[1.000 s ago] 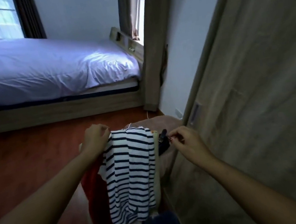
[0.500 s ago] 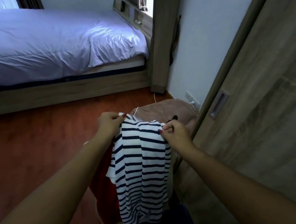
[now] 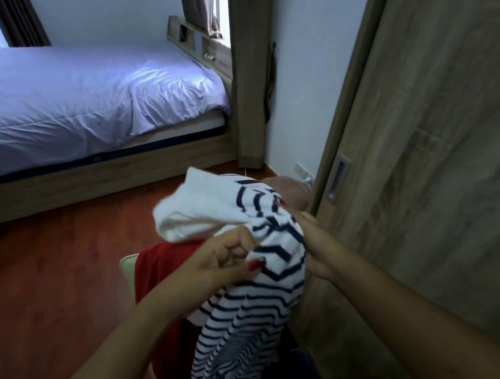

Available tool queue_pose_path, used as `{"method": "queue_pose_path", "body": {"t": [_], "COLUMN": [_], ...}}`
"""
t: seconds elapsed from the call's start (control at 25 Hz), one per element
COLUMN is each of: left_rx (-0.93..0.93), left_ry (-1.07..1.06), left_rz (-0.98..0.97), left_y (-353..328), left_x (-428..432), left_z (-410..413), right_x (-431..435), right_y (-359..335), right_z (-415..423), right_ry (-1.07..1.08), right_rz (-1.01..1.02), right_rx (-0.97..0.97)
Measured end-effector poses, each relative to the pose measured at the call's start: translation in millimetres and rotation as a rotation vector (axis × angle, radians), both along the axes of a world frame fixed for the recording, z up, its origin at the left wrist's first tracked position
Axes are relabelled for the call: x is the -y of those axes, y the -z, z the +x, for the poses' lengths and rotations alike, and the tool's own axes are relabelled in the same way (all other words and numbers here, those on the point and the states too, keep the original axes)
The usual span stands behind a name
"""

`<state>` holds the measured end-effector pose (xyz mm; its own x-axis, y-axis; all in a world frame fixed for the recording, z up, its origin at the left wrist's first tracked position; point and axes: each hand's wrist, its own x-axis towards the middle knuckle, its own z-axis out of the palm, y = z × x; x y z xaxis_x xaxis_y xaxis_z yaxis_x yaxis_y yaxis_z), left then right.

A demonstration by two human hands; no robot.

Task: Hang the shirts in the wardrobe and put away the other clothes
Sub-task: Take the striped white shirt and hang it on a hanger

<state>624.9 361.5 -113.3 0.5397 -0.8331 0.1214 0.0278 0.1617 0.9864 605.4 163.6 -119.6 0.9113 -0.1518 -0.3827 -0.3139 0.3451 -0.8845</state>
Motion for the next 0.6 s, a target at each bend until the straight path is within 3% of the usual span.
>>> {"method": "queue_pose_path", "body": {"t": [0.24,0.36,0.48,0.6], "left_rx": [-0.048,-0.154,-0.017,0.099], "left_ry": [0.206,0.037,-0.189,-0.055], "left_rz": [0.131,0.245,0.161,0.035], "left_y": [15,4,-17,-50], "left_x": [27,48,82,128], "left_z": [-58,-84,-111,-174], "right_x": [44,81,116,139], "right_y": [-38,-71,-88,-95], "right_z": [-83,-146,-212,-294], "right_ry": [0.212,0.447,0.619,0.697], "right_rz": [0.190,0.315,0.263,0.232], "right_rx": [0.128,0.278,0.356,0.366]}}
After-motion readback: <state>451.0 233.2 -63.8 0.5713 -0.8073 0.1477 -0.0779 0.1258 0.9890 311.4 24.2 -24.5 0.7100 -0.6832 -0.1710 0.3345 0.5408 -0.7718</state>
